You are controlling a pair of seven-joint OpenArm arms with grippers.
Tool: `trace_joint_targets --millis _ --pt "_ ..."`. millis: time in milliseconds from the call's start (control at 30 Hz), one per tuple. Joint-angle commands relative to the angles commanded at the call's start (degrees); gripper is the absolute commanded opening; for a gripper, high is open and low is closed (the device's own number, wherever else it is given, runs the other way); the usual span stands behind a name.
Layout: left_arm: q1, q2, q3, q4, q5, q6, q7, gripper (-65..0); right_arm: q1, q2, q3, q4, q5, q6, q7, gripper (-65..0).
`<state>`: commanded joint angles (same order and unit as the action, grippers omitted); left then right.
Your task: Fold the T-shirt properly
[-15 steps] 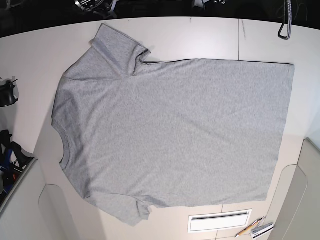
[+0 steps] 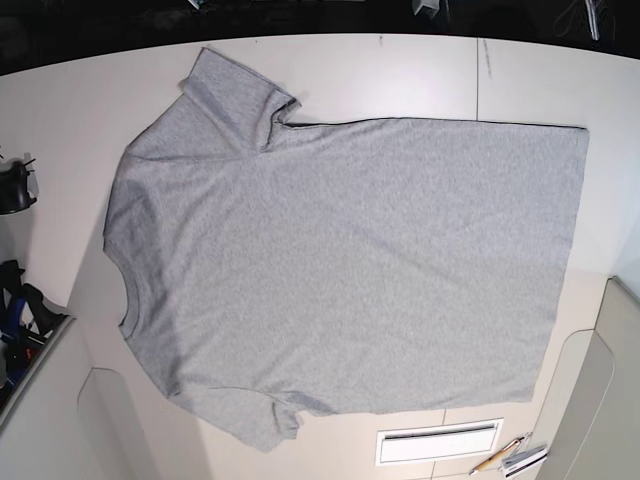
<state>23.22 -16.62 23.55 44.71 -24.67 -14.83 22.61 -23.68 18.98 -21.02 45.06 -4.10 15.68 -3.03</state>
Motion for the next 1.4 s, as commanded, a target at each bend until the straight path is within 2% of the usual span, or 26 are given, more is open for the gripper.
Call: trace_joint_targets --millis 100,200,300,433,567,733,833,967,1233,1333,1400 --pt "4.9 -0.5 -6.2 5.7 0.0 -0.3 0.1 -56.5 -3.0 2.0 0.0 4.9 0.0 0.20 -0.7 -40.6" --pt "9.0 -0.6 -12.6 10.7 0.0 -6.2 0.1 -56.5 -5.8 4.4 0.0 10.4 0.0 2.45 -3.7 -40.6" --pt "11.9 -0.6 -16.7 14.2 -0.2 -8.7 0.1 -56.5 -8.2 6.9 0.0 14.9 1.6 3.28 -4.6 -40.6" --pt "15.6 -0.6 -20.6 19.4 -3.2 -8.8 0.4 -56.5 -11.5 10.8 0.0 21.1 3.3 4.35 -5.4 -40.6" --pt "19.9 -0.6 -23.5 25.6 -3.9 -8.8 1.5 -56.5 -15.0 13.6 0.0 28.7 6.1 4.50 -9.8 -40.6" --pt "26.2 -0.6 -26.7 33.2 -3.9 -8.8 2.1 -56.5 -19.3 16.0 0.0 37.3 6.3 4.48 -11.9 -40.6" --pt "30.3 -0.5 -28.8 37.9 -5.5 -8.8 2.1 -56.5 -21.5 17.1 0.1 42.0 6.3 4.48 -14.8 -40.6" --pt "34.6 -0.5 -32.4 44.3 -6.4 -8.8 3.0 -56.5 -23.4 18.2 0.5 49.1 9.2 4.46 -19.3 -40.6" --pt "41.2 -0.5 -43.5 56.6 -6.7 -8.8 4.7 -56.5 -23.8 18.4 8.2 60.6 16.6 4.52 -25.8 -40.6" --pt "43.0 -0.5 -48.2 59.6 -10.8 -8.9 7.2 -56.5 -23.8 18.3 12.0 65.6 20.3 4.55 -27.2 -40.6" --pt "43.0 -0.5 -51.4 61.2 -14.5 -10.8 11.0 -56.5 -23.8 18.3 14.4 70.1 23.0 4.55 -28.6 -40.6"
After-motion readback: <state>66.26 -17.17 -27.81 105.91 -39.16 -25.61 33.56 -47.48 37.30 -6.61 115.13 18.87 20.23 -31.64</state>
